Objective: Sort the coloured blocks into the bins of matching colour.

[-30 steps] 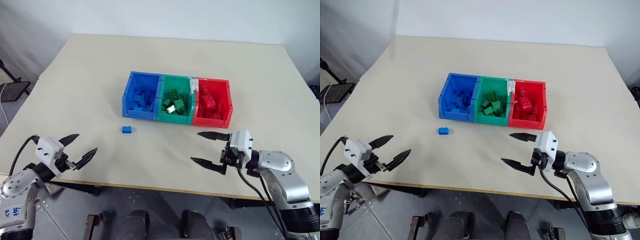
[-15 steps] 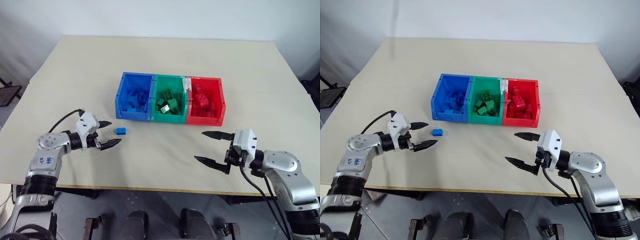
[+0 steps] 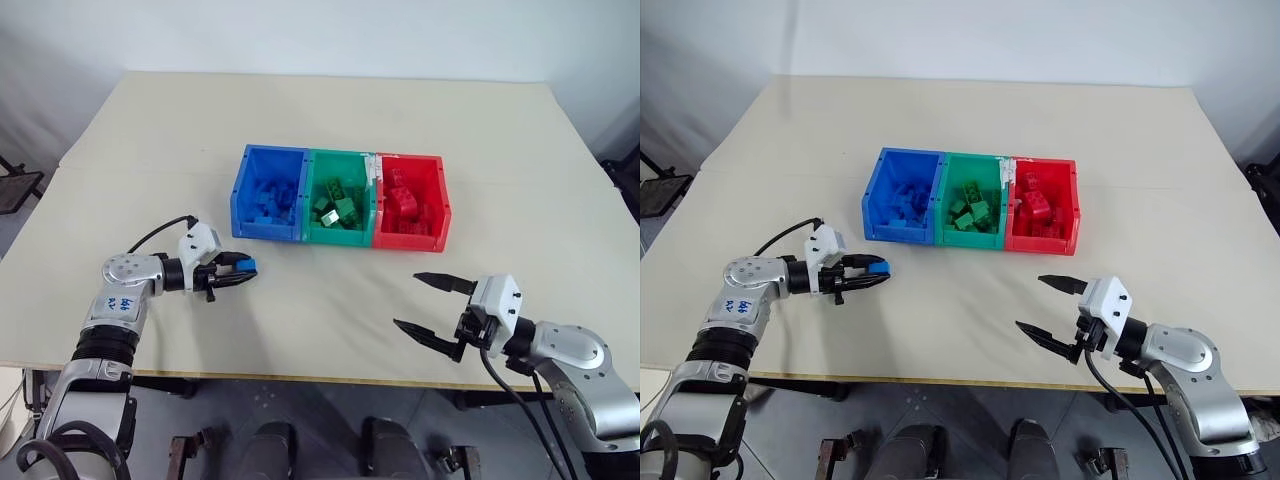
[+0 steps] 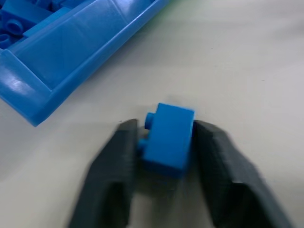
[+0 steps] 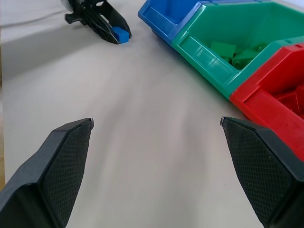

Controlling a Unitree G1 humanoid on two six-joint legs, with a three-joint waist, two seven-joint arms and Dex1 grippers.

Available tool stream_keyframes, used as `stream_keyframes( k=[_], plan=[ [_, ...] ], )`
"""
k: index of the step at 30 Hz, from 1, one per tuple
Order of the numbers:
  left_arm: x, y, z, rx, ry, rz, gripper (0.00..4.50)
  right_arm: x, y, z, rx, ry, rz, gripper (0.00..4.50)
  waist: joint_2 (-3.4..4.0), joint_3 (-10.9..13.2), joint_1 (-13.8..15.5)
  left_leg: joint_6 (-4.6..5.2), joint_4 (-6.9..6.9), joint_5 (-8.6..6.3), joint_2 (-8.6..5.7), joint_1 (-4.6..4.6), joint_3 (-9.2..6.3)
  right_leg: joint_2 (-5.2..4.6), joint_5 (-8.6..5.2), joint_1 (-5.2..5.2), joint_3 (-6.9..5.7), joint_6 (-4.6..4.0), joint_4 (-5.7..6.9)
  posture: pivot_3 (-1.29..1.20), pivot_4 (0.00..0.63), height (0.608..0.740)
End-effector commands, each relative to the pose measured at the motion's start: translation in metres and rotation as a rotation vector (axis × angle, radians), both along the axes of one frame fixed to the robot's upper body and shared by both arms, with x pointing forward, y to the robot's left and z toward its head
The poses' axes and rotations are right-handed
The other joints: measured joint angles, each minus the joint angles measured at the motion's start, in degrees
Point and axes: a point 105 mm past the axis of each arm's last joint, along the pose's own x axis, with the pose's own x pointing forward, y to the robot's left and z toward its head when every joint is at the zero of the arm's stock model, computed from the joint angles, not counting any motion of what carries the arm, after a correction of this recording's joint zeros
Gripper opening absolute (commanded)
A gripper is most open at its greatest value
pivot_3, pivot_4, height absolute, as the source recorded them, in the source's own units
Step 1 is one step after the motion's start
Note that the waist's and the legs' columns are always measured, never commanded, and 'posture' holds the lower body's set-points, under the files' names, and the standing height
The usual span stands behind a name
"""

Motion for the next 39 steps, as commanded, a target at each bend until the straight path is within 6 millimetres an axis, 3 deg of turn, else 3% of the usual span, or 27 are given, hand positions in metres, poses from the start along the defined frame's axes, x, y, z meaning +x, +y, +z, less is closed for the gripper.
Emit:
stream_keyframes(
  k=[1, 6, 11, 15, 19, 26, 30, 35, 39],
  plan=[
    [-0.01, -0.004, 0.01, -0.039, -0.027, -0.056, 0.95, -0.003, 0.0, 0.012, 0.011, -0.061, -0.002, 4.5, 0.0, 0.0, 0.0, 0.0, -0.01, 0.0, 0.01, 0.0, 0.0, 0.0, 0.0, 0.0, 0.0, 0.0, -0.01, 0.0, 0.15, 0.74],
    [-0.002, -0.033, 0.065, -0.197, -0.191, -0.065, 0.95, -0.002, -0.001, 0.011, 0.02, -0.066, -0.021, 4.5, -0.01, 0.0, 0.5, 0.0, 0.04, 0.0, 0.01, -0.05, -0.06, 0.0, 0.0, 0.0, -0.01, 0.0, -0.01, 0.0, 0.15, 0.74],
    [0.029, -0.052, 0.101, -0.261, -0.256, 0.071, 0.95, 0.002, -0.006, 0.016, 0.069, -0.089, -0.074, 4.5, -0.04, 0.0, 1.3, 0.01, 0.14, 0.0, -0.04, -0.07, -0.06, -0.01, 0.01, 0.03, -0.01, 0.02, -0.02, 0.0, 0.15, 0.74],
    [0.062, -0.056, 0.11, -0.231, -0.26, 0.225, 0.95, 0.008, -0.016, 0.03, 0.157, -0.149, -0.174, 4.5, -0.06, 0.0, 1.2, 0.01, 0.14, 0.0, -0.07, -0.07, -0.06, -0.01, 0.01, 0.03, -0.03, 0.02, 0.0, 0.0, 0.15, 0.74],
    [0.08, -0.053, 0.111, -0.223, -0.236, 0.317, 0.95, 0.01, -0.021, 0.037, 0.193, -0.218, -0.246, 4.5, -0.06, 0.0, 0.9, 0.0, 0.03, 0.0, -0.05, -0.04, -0.01, 0.0, 0.01, -0.01, -0.01, 0.03, -0.02, 0.0, 0.15, 0.74],
    [0.084, -0.048, 0.107, -0.196, -0.23, 0.352, 3.22, 0.012, -0.02, 0.043, 0.219, -0.262, -0.279, 4.5, -0.09, 0.0, 1.1, 0.0, 0.03, 0.0, -0.06, -0.07, -0.02, 0.0, 0.01, -0.04, -0.01, 0.03, -0.03, 0.0, 0.15, 0.74],
    [0.066, -0.041, 0.11, -0.184, -0.272, 0.264, 4.41, 0.012, -0.017, 0.045, 0.224, -0.261, -0.266, 4.5, -0.08, 0.0, 0.6, 0.0, 0.01, 0.0, -0.05, -0.06, 0.0, 0.0, 0.01, -0.05, 0.0, 0.03, -0.02, 0.0, 0.15, 0.74],
    [0.028, -0.006, 0.097, -0.104, -0.291, 0.204, 4.47, 0.009, -0.011, 0.037, 0.167, -0.215, -0.198, 4.5, -0.08, 0.0, -0.5, -0.01, -0.07, 0.01, 0.03, -0.05, 0.07, 0.01, 0.01, -0.17, 0.02, 0.02, -0.01, 0.0, 0.15, 0.74],
    [-0.024, 0.054, 0.076, -0.015, -0.276, 0.221, 4.47, 0.006, -0.014, 0.024, 0.096, -0.144, -0.117, 4.5, -0.07, 0.0, -1.0, -0.03, -0.14, 0.02, 0.11, 0.0, 0.08, 0.01, 0.0, -0.22, 0.08, 0.0, 0.01, 0.0, 0.15, 0.74]
  ],
)
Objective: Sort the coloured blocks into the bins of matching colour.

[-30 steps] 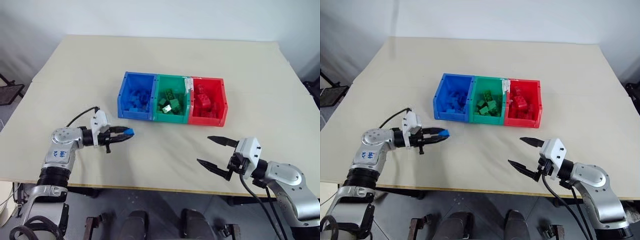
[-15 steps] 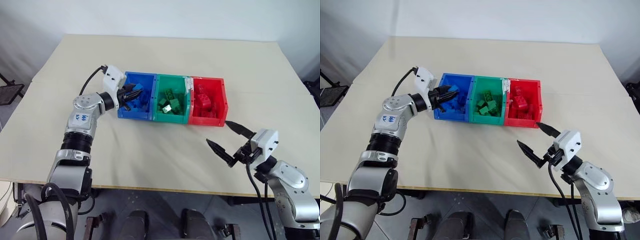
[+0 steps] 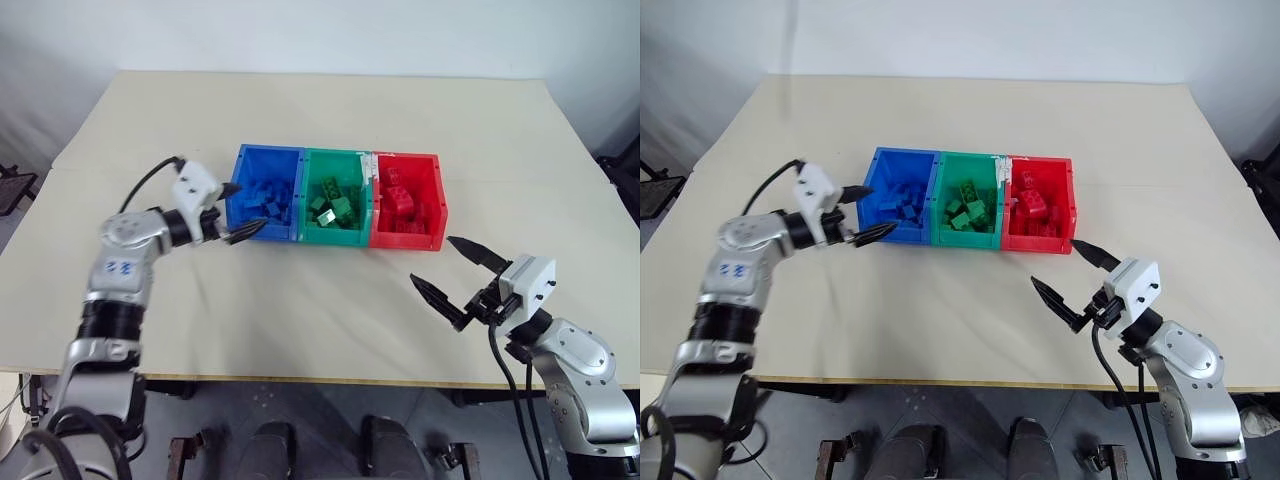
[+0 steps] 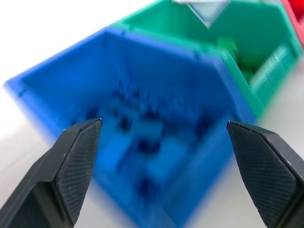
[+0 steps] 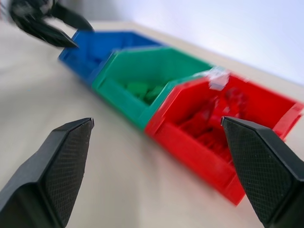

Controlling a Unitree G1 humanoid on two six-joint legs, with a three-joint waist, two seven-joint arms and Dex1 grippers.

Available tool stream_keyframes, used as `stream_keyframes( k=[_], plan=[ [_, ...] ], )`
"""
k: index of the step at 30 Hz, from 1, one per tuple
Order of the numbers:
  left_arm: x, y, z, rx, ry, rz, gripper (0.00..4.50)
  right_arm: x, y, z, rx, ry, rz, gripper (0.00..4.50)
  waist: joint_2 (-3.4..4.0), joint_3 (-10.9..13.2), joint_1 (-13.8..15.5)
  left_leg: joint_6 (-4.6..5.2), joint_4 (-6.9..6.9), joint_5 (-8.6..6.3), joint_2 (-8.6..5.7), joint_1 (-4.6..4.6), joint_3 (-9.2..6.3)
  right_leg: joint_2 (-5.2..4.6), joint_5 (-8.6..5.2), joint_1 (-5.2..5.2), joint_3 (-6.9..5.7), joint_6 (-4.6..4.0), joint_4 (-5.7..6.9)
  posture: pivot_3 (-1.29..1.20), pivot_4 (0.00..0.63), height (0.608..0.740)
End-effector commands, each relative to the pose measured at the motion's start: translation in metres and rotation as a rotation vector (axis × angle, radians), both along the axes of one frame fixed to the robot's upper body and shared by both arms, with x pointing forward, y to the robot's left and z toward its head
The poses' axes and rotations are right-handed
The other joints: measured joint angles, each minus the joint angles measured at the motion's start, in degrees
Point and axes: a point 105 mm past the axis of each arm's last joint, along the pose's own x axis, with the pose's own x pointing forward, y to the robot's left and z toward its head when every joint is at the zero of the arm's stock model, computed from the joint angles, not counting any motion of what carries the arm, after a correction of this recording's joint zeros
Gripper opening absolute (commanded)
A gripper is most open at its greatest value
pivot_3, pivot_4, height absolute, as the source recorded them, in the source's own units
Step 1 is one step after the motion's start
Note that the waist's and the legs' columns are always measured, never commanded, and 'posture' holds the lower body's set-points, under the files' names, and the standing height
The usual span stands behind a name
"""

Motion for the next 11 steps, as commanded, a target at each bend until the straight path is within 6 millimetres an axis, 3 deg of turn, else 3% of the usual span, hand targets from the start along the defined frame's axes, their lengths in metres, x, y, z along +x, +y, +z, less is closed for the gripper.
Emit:
stream_keyframes(
  k=[1, 6, 11],
  plan=[
    [-0.039, 0.038, 0.005, 0.037, -0.037, 0.009, 4.47, -0.006, -0.005, -0.002, -0.042, 0.034, 0.074, 4.5, 0.0, 0.0, -0.2, 0.0, -0.02, 0.0, 0.02, 0.01, -0.02, 0.0, -0.01, -0.01, -0.01, -0.01, -0.01, 0.0, 0.15, 0.74],
    [-0.067, 0.064, -0.021, 0.029, 0.029, 0.095, 4.47, -0.003, -0.016, -0.005, -0.087, 0.067, 0.113, 4.5, 0.0, 0.0, 1.5, 0.04, 0.09, -0.03, 0.21, 0.0, -0.04, -0.1, 0.0, 0.13, -0.13, -0.04, -0.04, 0.0, 0.15, 0.74],
    [-0.066, 0.054, -0.027, -0.032, -0.012, 0.14, 4.47, 0.004, -0.02, -0.005, -0.072, 0.048, 0.104, 4.5, 0.0, 0.0, 2.2, 0.06, 0.1, -0.04, 0.24, 0.01, -0.04, -0.09, 0.05, 0.19, -0.16, -0.06, -0.09, 0.0, 0.15, 0.74]
  ],
)
